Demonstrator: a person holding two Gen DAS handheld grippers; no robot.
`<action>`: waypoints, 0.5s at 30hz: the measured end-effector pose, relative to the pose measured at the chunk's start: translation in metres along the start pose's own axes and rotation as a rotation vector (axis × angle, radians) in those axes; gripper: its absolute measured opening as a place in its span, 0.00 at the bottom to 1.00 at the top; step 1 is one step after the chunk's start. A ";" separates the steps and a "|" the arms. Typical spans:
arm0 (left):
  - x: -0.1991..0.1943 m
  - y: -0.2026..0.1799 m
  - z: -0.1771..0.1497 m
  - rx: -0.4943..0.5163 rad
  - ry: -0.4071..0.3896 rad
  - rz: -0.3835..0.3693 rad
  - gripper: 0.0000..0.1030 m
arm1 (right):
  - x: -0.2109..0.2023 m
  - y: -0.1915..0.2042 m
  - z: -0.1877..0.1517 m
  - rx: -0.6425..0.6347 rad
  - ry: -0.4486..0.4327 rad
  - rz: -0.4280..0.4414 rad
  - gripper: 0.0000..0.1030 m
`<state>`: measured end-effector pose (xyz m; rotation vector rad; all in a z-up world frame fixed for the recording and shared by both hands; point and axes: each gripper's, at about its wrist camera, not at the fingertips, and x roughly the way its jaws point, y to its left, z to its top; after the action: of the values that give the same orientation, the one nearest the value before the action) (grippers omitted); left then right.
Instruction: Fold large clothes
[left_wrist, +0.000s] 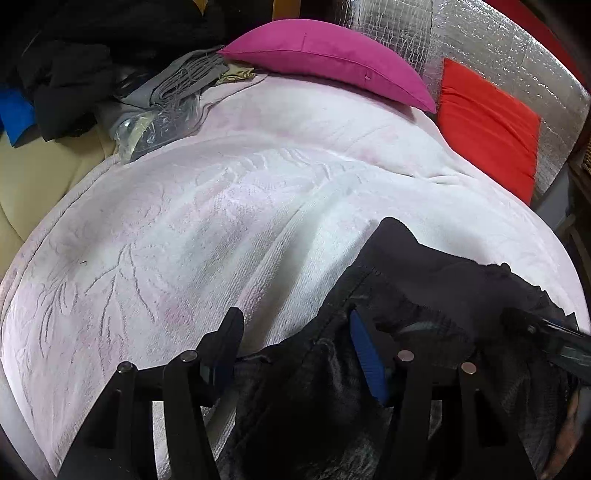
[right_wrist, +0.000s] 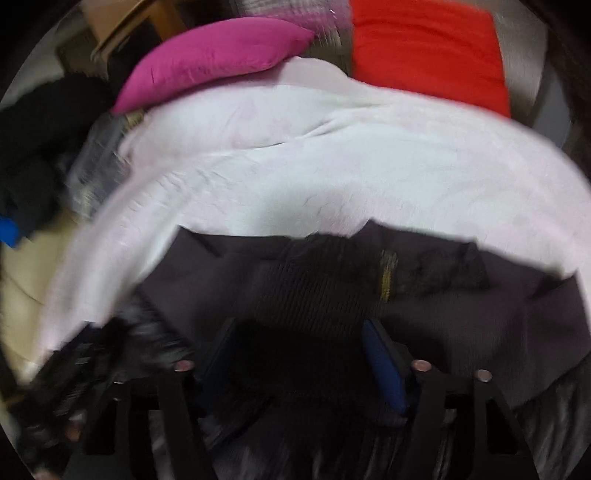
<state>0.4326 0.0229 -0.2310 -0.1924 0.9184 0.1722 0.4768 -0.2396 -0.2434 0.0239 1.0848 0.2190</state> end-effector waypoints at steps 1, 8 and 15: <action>0.000 0.000 0.000 0.000 -0.001 -0.002 0.59 | 0.004 0.006 0.001 -0.036 -0.008 -0.036 0.33; -0.010 0.008 0.004 -0.046 -0.050 -0.021 0.51 | -0.003 0.017 0.014 -0.045 -0.096 -0.054 0.11; -0.011 -0.008 -0.001 0.055 -0.004 -0.077 0.51 | 0.010 -0.006 0.008 0.123 -0.098 0.066 0.16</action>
<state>0.4266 0.0139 -0.2218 -0.1759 0.9090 0.0758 0.4895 -0.2431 -0.2495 0.1791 0.9989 0.2078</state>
